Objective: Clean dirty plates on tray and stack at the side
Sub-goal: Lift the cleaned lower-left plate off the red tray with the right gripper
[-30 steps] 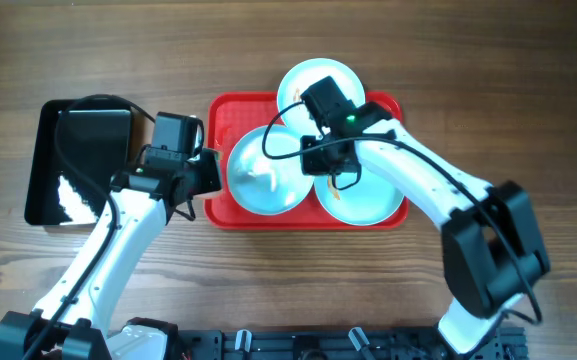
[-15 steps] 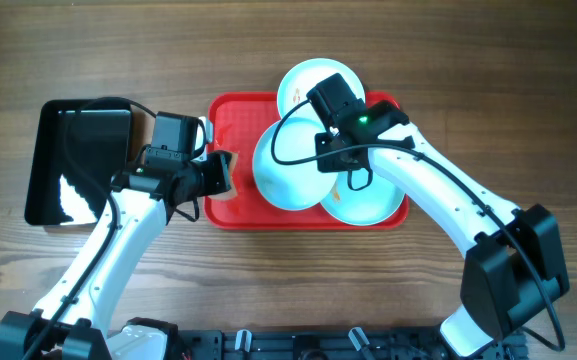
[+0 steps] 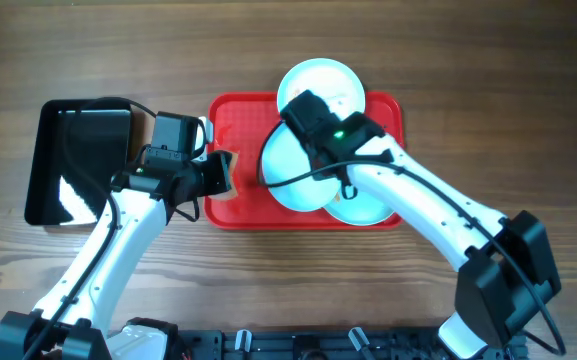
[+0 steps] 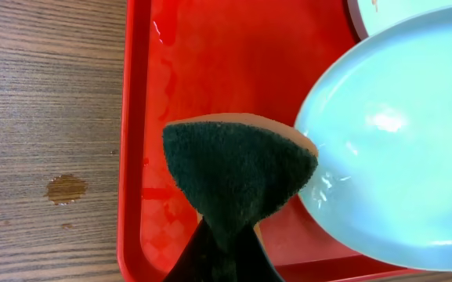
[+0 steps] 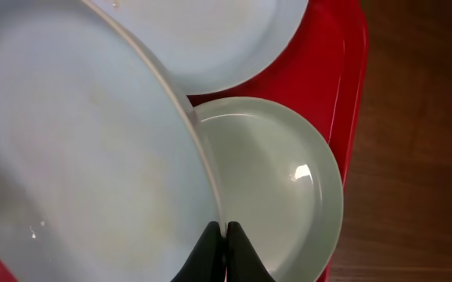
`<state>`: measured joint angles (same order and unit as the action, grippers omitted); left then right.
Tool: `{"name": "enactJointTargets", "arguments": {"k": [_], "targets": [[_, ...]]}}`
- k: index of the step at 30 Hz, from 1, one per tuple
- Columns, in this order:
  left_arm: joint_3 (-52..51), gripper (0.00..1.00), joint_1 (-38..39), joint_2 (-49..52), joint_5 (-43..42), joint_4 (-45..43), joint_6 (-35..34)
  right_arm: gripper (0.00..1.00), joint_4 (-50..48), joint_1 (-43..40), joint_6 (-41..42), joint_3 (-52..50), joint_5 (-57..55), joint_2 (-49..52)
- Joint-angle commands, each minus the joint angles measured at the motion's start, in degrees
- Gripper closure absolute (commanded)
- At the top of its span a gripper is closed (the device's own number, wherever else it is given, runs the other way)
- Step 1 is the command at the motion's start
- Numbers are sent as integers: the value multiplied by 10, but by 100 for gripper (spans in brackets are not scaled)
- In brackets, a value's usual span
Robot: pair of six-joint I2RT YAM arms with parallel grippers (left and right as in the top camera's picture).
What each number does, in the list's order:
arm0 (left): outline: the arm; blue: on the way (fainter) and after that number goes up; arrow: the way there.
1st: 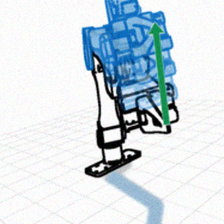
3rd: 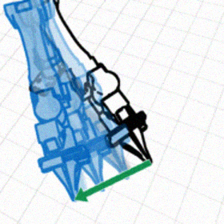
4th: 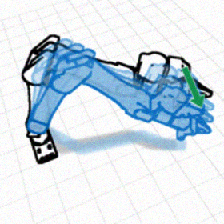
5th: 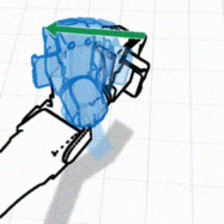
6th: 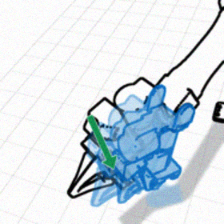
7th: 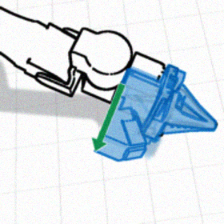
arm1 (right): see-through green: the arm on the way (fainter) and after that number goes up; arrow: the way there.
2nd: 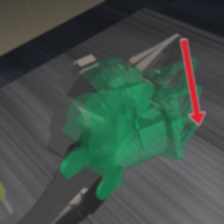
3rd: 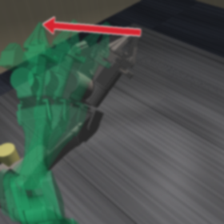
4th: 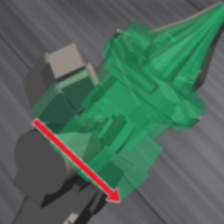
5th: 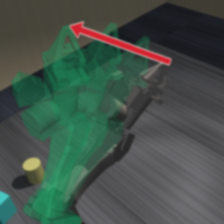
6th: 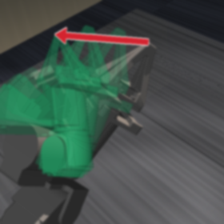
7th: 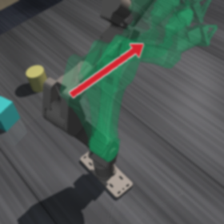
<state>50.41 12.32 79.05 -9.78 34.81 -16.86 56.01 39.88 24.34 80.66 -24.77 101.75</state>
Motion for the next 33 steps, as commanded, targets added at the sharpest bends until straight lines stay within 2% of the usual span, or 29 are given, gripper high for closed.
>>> {"name": "enactJointTargets", "arguments": {"k": [1, 16, 26, 33], "targets": [[1, 96, -3, -5, -1, 6, -3, 96, 17, 30, 1, 50, -70, -19], [1, 96, -3, -5, 11, 17, -3, 96, 58, 46, 11, 76, -188, -19], [1, 96, -3, -5, 11, 17, -3, 96, 49, 109, 11, 76, -313, -19], [1, 96, -3, -5, 11, 19, -3, 96, 40, 130, 12, 76, -323, -19]]}}
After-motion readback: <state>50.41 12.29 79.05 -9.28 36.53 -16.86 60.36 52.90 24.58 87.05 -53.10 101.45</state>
